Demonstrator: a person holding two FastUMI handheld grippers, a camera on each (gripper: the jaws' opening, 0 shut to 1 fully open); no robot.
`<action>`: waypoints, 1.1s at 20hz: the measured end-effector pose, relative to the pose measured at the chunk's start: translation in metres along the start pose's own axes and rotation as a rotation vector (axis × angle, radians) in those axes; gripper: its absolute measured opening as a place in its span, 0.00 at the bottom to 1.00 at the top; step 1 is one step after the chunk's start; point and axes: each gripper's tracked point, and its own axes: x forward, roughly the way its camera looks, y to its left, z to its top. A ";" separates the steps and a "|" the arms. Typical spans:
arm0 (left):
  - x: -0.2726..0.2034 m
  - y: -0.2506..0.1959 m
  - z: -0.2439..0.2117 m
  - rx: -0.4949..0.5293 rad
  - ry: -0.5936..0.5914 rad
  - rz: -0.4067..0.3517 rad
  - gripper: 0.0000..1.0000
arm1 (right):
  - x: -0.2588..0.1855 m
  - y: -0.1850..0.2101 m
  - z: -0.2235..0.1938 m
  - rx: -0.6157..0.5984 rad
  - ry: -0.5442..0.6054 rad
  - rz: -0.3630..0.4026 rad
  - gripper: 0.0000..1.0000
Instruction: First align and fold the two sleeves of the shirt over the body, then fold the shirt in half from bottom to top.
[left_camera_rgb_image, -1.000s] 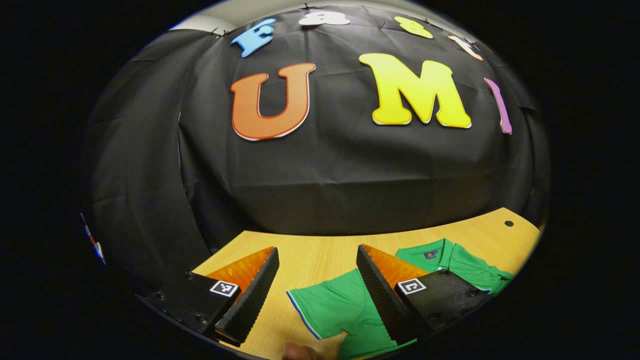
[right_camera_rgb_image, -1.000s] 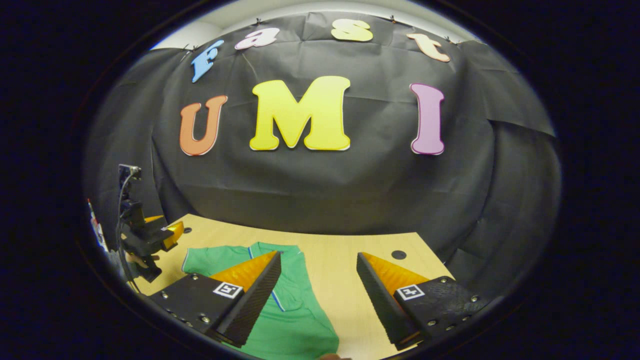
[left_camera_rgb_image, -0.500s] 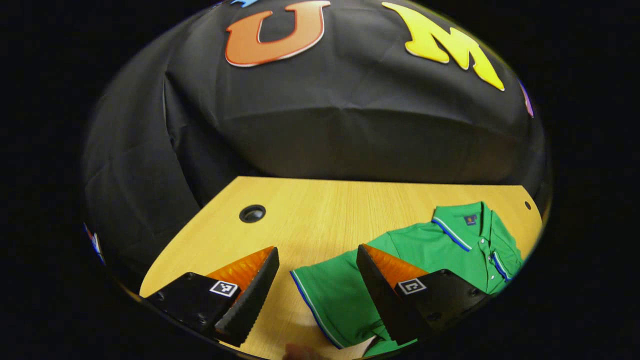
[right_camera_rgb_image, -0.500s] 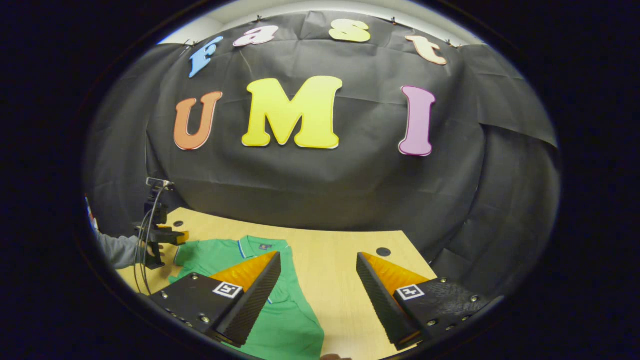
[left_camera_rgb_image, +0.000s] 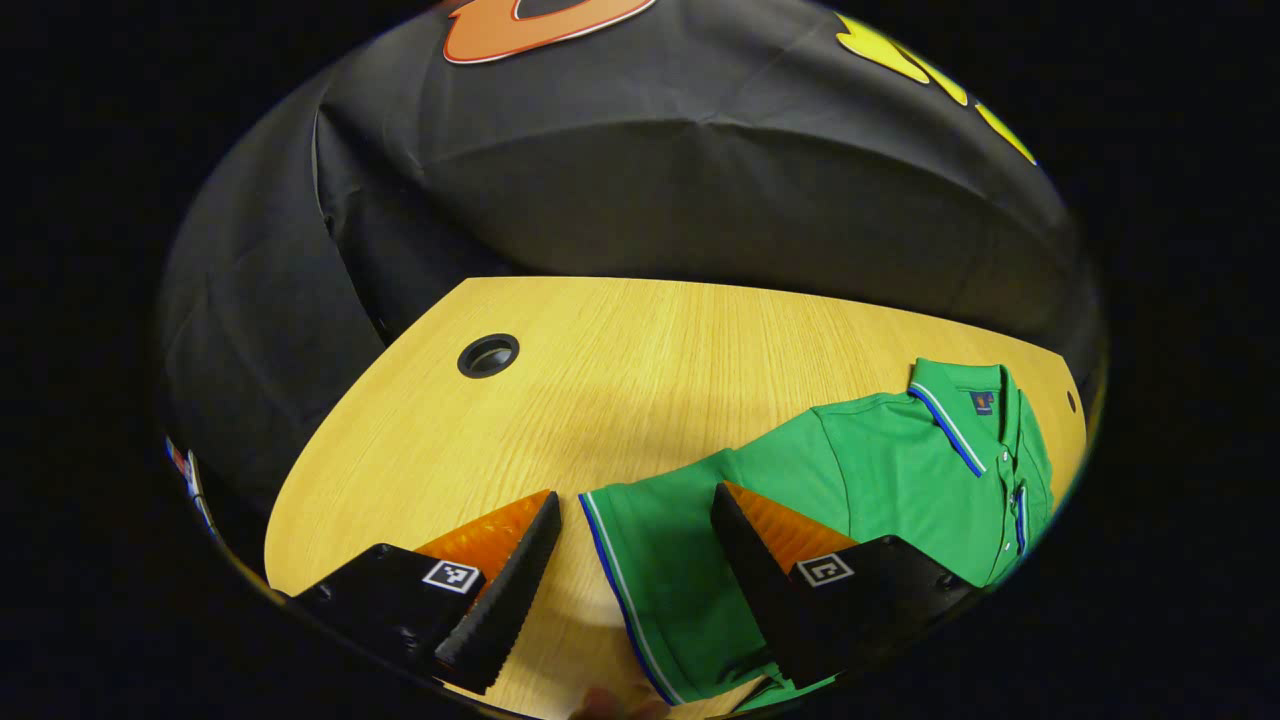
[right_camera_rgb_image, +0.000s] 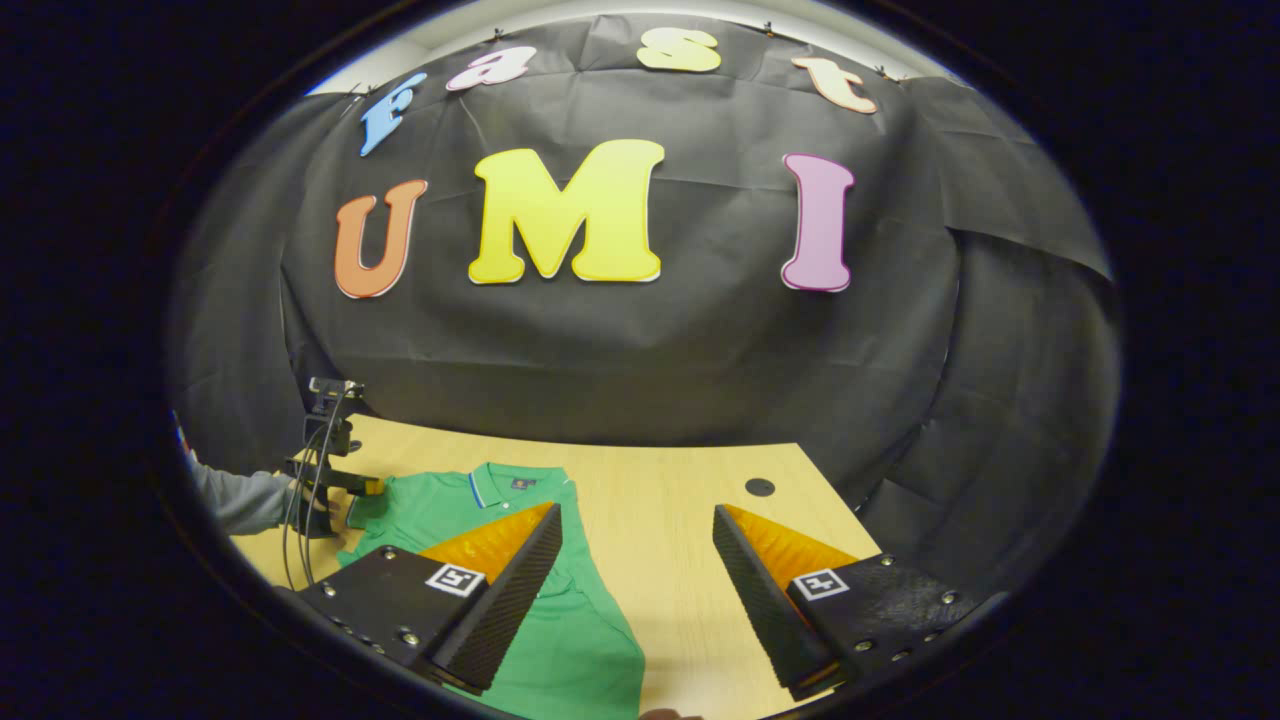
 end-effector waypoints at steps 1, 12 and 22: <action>0.000 0.000 -0.002 0.002 0.008 -0.004 0.97 | 0.000 -0.001 -0.002 -0.001 0.004 0.000 0.96; -0.009 -0.024 -0.003 0.026 0.010 -0.048 0.03 | -0.010 -0.017 -0.004 -0.009 0.009 -0.010 0.96; -0.069 -0.069 0.030 0.183 -0.176 -0.088 0.04 | -0.013 -0.004 0.000 -0.003 -0.022 0.031 0.96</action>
